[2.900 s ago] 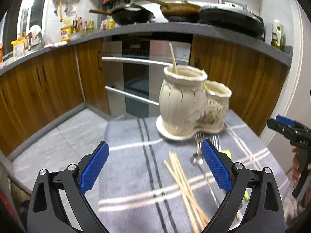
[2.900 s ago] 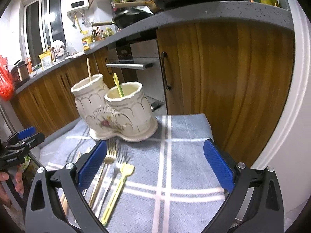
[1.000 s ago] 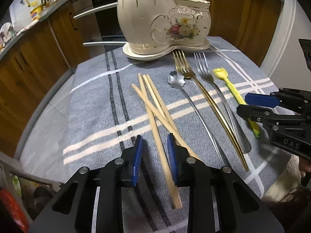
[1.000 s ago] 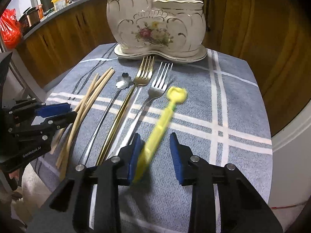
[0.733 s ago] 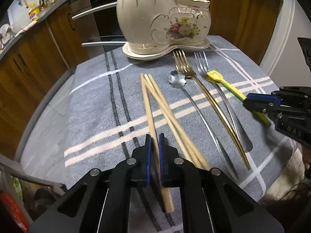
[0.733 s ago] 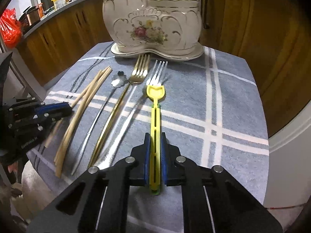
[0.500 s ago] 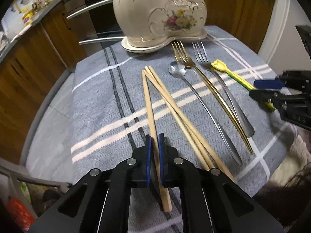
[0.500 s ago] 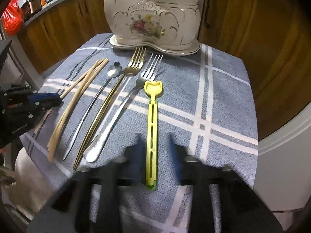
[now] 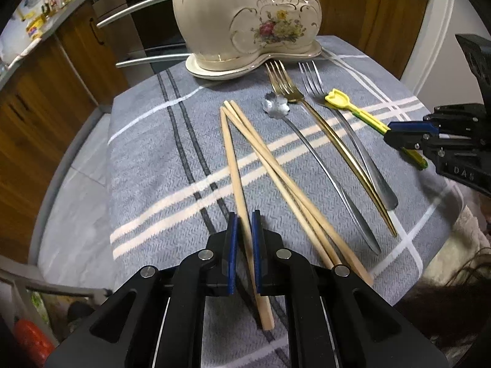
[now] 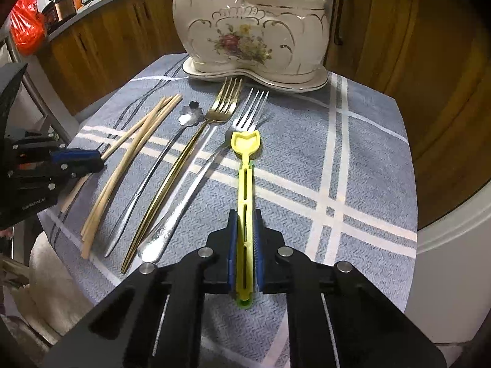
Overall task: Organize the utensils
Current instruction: 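Drop the chopstick in the tall cup with left tool while right drops spoon in small cup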
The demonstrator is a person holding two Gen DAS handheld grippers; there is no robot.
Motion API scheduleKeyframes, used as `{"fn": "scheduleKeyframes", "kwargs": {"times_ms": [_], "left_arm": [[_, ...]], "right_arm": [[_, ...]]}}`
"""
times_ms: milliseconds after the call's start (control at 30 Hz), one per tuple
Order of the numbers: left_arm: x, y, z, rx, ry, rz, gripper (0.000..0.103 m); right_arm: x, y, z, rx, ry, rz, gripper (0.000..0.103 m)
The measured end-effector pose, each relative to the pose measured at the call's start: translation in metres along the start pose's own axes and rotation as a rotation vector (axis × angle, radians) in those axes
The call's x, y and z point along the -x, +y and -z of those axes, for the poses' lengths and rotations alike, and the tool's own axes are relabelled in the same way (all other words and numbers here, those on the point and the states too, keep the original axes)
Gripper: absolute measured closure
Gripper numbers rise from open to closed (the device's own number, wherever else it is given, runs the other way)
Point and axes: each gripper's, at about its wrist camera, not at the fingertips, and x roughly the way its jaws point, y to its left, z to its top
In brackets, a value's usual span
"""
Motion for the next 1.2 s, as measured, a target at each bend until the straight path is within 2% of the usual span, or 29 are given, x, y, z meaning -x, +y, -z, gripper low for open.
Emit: {"fn": "scheduleKeyframes", "kwargs": {"times_ms": [267, 400, 533, 667, 800, 867, 1000, 1200], "left_arm": [[0.004, 0.012, 0.002, 0.053, -0.033, 0.019, 0.096], [0.018, 0.02, 0.001, 0.077, -0.085, 0.02, 0.096], [0.037, 0.026, -0.003, 0.107, -0.153, 0.018, 0.096], [0.057, 0.03, -0.008, 0.135, -0.265, 0.063, 0.097], [0.078, 0.041, -0.016, 0.223, -0.434, 0.165, 0.097], [0.084, 0.045, -0.024, 0.244, -0.496, 0.156, 0.097], [0.089, 0.049, -0.042, 0.279, -0.57, 0.185, 0.097], [0.101, 0.046, -0.069, 0.252, -0.697, 0.153, 0.097]], "right_arm": [[0.014, -0.01, 0.002, -0.039, -0.052, -0.03, 0.093], [0.03, -0.022, -0.001, -0.094, -0.128, -0.089, 0.093], [0.044, -0.025, -0.006, -0.104, -0.202, -0.096, 0.093], [0.059, -0.028, -0.01, -0.126, -0.29, -0.113, 0.093], [0.081, -0.035, -0.013, -0.166, -0.439, -0.144, 0.093], [0.088, -0.038, -0.02, -0.182, -0.504, -0.157, 0.093], [0.095, -0.043, -0.04, -0.195, -0.57, -0.172, 0.093], [0.099, -0.05, -0.071, -0.204, -0.668, -0.182, 0.093]]}}
